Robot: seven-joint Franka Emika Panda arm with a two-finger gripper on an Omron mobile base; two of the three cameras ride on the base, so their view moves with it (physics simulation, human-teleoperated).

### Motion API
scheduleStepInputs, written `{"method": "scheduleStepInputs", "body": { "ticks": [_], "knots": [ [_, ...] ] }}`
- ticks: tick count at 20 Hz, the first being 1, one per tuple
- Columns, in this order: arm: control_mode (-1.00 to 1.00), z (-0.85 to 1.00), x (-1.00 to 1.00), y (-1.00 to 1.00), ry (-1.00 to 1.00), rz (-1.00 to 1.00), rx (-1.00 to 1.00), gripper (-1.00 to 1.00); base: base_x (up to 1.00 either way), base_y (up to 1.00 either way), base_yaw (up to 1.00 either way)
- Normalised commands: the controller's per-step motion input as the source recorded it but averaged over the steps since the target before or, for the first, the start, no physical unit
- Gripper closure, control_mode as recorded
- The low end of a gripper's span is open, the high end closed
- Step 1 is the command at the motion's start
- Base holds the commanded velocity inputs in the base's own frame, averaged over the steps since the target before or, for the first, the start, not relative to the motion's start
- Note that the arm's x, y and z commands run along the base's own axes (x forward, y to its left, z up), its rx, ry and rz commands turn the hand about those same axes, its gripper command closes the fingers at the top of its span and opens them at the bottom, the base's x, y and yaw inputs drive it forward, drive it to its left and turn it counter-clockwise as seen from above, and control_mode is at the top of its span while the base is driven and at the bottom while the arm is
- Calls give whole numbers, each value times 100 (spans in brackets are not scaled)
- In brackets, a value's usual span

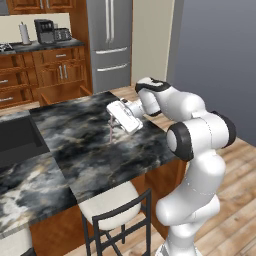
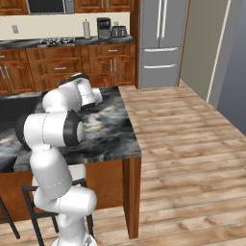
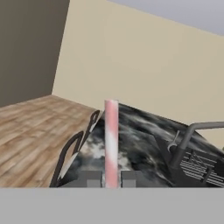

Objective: Take a straw from the drawer in front and place it inside the glass cup on the dining counter.

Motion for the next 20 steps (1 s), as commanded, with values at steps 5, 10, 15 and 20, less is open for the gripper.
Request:
{"method": "scheduleStepInputs", "body": {
  "ticks": [5, 10, 15, 20],
  "knots": [
    [-100, 0, 0, 0, -3, 0, 0, 100, 0, 0, 0],
    [-100, 5, -7, 0, -5, 0, 0, 100, 0, 0, 0],
    [-100, 26, -20, 0, 0, 0, 1, 100, 0, 0, 0],
    [-100, 38, -14, 0, 7, 0, 5, 100, 0, 0, 0]
  ]
}}
